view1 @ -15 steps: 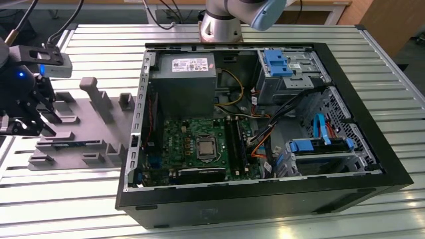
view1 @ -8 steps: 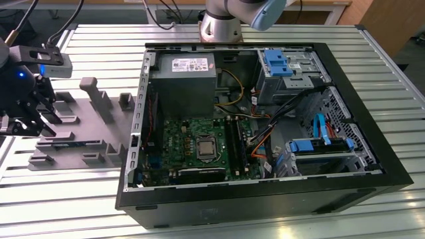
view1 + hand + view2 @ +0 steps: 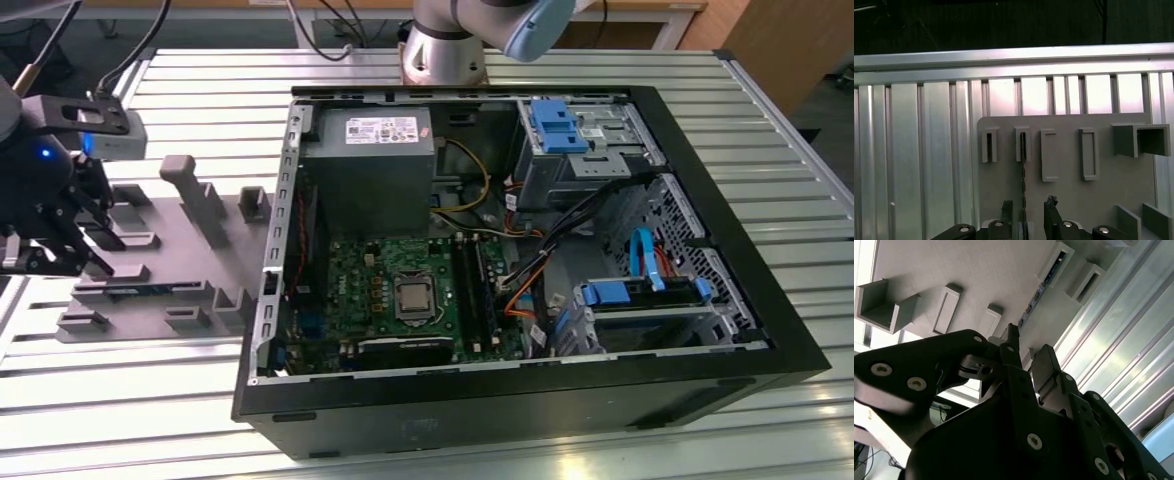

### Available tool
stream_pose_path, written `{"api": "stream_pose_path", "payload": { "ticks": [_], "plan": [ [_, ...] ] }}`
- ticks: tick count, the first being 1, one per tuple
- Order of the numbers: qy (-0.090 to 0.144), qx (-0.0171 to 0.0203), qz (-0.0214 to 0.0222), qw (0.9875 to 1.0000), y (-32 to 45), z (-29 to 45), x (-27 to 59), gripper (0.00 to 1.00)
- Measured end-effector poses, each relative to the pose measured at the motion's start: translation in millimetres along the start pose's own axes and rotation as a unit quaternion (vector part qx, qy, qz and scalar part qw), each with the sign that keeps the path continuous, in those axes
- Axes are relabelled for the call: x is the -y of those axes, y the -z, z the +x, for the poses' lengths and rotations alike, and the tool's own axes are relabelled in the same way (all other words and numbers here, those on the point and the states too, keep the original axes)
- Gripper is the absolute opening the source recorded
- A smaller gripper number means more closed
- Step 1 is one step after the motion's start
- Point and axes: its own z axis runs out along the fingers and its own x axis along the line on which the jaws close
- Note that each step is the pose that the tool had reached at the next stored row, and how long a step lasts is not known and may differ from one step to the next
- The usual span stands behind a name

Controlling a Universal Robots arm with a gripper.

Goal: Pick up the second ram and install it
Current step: 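Pick up the second ram and move it above second insertion slot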

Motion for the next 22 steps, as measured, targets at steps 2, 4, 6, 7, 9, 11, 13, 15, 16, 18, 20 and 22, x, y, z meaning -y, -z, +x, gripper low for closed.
{"api": "stream_pose_path", "payload": {
  "ticks": [2, 4, 6, 7, 9, 11, 13, 15, 16, 18, 20, 22],
  "plan": [
    [0.000, -0.0001, 0.0000, 1.0000, -2.7, 0.1, 0.0, 0.38],
    [0.000, -0.0001, 0.0000, 1.0000, -6.0, 0.3, 0.0, 0.38],
    [0.000, -0.0001, 0.0000, 1.0000, -9.4, 0.6, 0.1, 0.38],
    [0.001, -0.0001, 0.0000, 1.0000, -10.9, 0.9, 0.1, 0.38],
    [0.007, -0.0002, -0.0002, 1.0000, -13.6, 1.4, 0.1, 0.38],
    [0.012, -0.0002, -0.0004, 0.9999, -16.7, 2.0, 0.2, 0.38],
    [0.013, -0.0002, -0.0003, 0.9999, -20.3, 2.4, 0.2, 0.38],
    [0.014, -0.0002, -0.0004, 0.9999, -23.5, 2.6, 0.2, 0.38],
    [0.014, -0.0002, -0.0004, 0.9999, -24.9, 2.7, 0.2, 0.38],
    [0.014, -0.0002, -0.0004, 0.9999, -27.1, 2.8, 0.2, 0.38],
    [0.014, -0.0004, -0.0005, 0.9999, -27.8, 2.9, 0.2, 0.38],
    [0.014, -0.0004, -0.0004, 0.9999, -28.0, 2.9, 0.2, 0.38]
  ]
}}
